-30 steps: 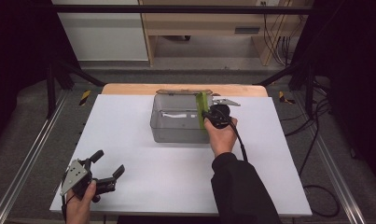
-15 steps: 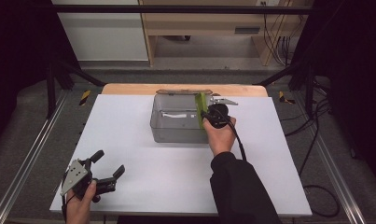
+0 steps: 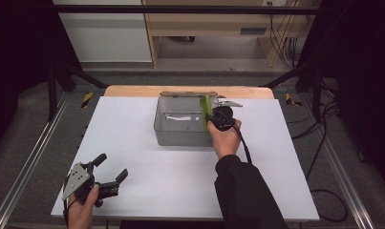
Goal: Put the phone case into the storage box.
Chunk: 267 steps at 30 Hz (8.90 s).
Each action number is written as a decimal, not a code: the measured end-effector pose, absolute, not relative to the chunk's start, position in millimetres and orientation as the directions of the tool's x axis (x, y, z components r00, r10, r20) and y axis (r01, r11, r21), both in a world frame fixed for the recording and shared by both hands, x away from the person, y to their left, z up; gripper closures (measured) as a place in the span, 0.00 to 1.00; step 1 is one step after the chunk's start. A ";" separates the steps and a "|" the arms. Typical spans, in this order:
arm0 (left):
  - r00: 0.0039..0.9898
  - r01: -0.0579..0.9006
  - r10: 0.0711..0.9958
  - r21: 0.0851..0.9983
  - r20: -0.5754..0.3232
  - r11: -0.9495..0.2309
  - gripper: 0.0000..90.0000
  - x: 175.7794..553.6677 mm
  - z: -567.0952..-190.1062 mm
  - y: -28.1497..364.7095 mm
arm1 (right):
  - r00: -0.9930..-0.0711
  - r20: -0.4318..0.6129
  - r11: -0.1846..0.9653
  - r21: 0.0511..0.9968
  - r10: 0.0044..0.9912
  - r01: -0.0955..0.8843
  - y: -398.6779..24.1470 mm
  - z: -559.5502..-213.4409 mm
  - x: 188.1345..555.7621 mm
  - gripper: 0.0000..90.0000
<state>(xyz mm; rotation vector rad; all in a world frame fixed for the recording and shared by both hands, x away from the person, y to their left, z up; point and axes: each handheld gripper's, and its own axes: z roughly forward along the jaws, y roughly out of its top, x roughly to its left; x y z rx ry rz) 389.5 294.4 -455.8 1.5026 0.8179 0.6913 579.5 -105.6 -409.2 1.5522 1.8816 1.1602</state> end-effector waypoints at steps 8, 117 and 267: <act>0.573 0.098 0.818 0.995 -0.038 -0.022 0.03 389.6 -455.9 294.2 | -0.270 0.167 0.024 0.811 0.948 0.585 -106.6 -410.1 580.6 0.85; 0.582 0.105 0.812 0.994 -0.036 -0.032 0.03 389.5 -456.3 291.5 | -0.279 0.148 0.039 0.821 0.949 0.569 -104.1 -408.8 578.5 0.83; 0.574 0.109 0.818 0.994 -0.040 -0.028 0.02 389.6 -456.5 292.7 | -0.423 -0.070 0.102 0.993 0.903 0.053 -117.4 -351.4 525.4 0.07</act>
